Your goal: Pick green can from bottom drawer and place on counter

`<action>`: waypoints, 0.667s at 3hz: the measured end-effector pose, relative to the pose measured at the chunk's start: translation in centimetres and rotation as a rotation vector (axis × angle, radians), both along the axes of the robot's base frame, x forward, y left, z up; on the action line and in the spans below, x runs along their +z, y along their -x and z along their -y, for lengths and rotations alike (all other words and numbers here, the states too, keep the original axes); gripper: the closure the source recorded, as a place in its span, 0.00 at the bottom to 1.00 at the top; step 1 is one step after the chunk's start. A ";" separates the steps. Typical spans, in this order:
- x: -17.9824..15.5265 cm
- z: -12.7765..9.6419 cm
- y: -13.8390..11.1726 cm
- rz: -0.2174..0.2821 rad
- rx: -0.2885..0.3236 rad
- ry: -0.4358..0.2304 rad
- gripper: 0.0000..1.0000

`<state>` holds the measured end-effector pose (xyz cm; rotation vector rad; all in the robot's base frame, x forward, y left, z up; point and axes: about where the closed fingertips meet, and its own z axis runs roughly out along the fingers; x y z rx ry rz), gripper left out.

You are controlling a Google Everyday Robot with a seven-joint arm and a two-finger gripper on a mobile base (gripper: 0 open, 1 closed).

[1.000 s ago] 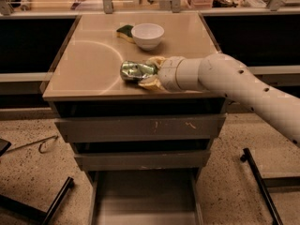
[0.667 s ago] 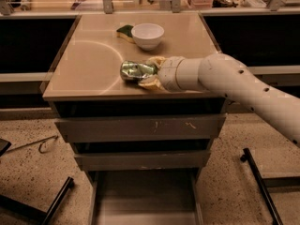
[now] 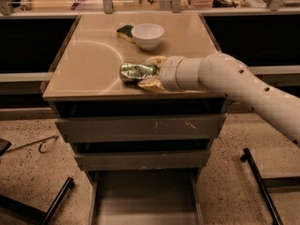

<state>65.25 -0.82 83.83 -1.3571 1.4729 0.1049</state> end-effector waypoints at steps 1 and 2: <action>0.0 0.0 0.0 0.000 0.000 0.000 0.00; 0.0 0.0 0.0 0.000 0.000 0.000 0.00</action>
Offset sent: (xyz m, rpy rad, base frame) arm 0.0000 0.0000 0.0000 0.0000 0.0000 0.0000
